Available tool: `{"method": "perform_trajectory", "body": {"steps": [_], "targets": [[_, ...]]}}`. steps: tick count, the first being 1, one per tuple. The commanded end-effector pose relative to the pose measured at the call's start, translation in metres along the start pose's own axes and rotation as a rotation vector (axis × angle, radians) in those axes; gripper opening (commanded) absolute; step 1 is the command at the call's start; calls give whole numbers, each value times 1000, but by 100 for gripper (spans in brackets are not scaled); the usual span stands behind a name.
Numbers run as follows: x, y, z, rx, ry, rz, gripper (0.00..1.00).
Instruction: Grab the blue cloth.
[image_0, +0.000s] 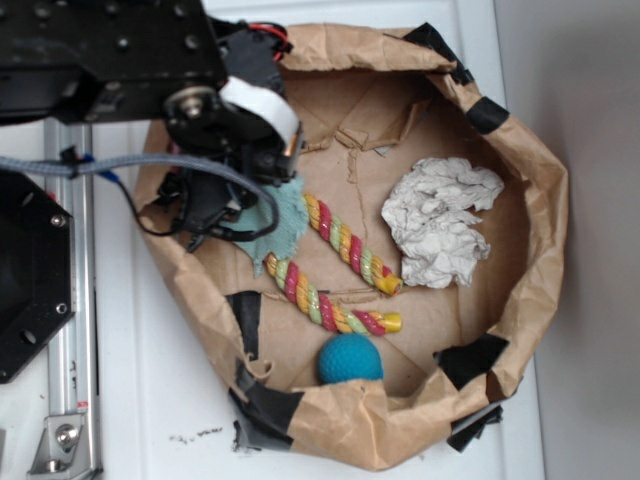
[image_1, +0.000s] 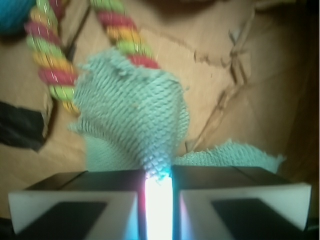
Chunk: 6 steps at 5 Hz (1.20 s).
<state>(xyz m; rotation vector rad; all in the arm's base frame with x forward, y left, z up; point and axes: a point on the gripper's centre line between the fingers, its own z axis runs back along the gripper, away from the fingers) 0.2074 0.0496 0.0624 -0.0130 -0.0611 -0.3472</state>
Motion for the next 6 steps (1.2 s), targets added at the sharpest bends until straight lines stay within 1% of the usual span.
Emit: {"method": "perform_trajectory", "body": {"steps": [1,3,6], "targets": [[16,8,-7,-19,-32,-22,100],[18,8,-24,-31,-15,-27,100],[16,14,-48,-44,6,-25,100]]}}
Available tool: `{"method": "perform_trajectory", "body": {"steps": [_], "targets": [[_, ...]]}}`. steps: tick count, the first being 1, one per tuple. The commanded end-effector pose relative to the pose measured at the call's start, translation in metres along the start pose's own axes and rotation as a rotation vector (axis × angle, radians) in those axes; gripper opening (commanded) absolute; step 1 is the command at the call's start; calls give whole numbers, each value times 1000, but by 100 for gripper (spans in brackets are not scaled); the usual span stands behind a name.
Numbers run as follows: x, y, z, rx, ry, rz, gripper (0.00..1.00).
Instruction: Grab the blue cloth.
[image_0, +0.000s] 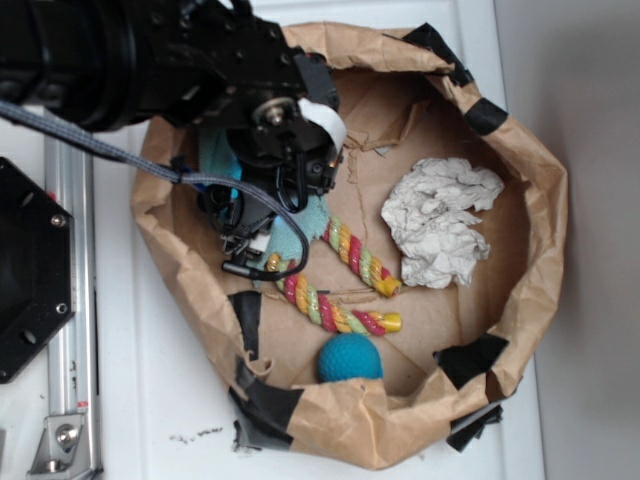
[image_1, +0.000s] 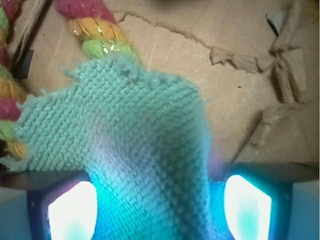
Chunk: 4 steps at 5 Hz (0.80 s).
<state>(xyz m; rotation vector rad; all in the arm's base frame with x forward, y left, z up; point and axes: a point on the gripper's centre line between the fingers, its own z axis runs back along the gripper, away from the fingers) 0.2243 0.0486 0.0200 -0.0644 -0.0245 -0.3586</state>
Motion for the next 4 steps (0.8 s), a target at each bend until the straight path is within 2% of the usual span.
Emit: {"method": "perform_trajectory", "body": {"steps": [1,2,4], "targets": [[0,11,-11,10,-19,-14,100],[-5,10,-4,11,-54,14,0],[-4,10,6,4,-66,33,0]]}}
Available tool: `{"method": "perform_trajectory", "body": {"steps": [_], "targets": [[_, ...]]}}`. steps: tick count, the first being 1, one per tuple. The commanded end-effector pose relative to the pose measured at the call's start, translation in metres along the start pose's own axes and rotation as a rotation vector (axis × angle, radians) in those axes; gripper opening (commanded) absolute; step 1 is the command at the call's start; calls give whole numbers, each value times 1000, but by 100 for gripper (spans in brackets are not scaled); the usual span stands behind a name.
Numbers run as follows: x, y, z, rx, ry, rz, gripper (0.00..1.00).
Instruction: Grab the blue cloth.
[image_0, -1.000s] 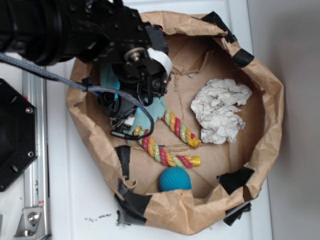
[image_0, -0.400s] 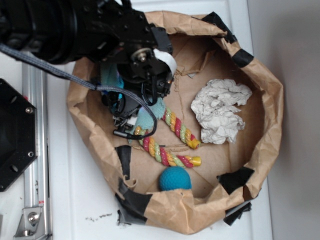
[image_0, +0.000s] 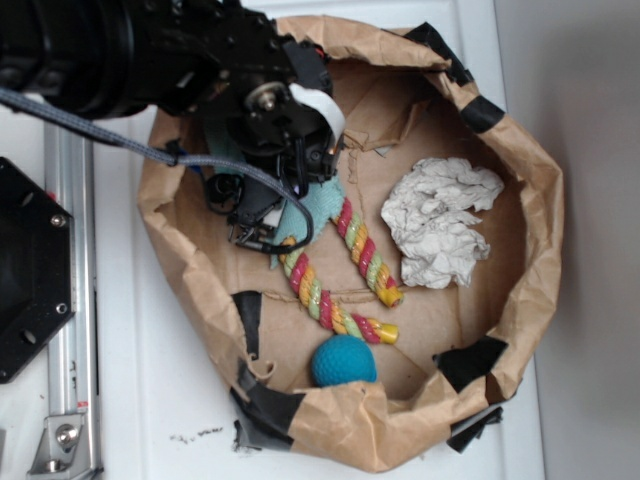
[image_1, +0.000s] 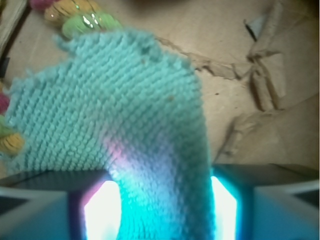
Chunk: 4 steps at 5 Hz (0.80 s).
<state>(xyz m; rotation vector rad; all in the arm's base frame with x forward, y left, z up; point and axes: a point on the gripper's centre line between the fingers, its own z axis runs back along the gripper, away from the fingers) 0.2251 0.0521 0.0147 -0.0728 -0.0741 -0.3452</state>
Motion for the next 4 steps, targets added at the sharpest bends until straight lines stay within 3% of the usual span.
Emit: {"method": "perform_trajectory", "body": {"steps": [1,2,3,4], "targets": [[15,-1,59,26,-102,43,0],[39,-15,107,37,-173,52,0],[52,-25,156,18,-192,141,0],[54,-33,170,78,-174,289,0]]}}
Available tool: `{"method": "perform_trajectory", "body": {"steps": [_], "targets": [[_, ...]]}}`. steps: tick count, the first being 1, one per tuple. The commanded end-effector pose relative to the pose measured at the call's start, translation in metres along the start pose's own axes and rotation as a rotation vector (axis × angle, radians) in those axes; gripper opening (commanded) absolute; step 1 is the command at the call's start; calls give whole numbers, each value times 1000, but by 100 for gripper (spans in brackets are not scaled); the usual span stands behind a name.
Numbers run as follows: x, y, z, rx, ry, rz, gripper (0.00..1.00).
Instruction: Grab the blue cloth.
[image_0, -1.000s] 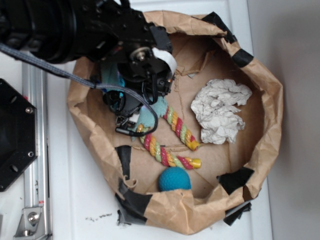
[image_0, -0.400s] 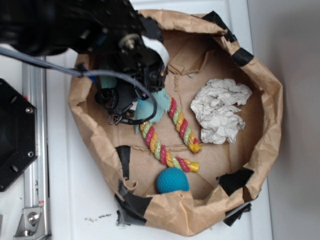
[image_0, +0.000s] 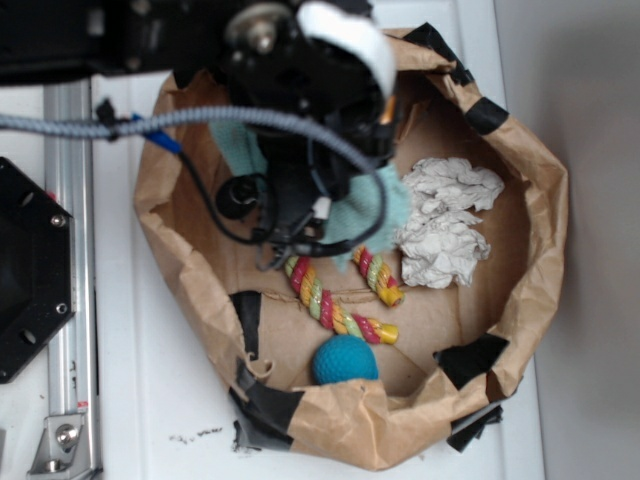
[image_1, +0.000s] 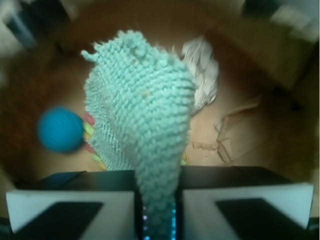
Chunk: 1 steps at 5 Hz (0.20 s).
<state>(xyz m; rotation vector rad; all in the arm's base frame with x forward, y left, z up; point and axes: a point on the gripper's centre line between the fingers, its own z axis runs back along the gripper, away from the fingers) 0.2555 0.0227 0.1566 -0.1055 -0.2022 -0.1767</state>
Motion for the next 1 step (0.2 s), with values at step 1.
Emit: {"method": "perform_trajectory", "body": {"steps": [1], "targets": [[3,-14,35,89,-51,170,0]]}}
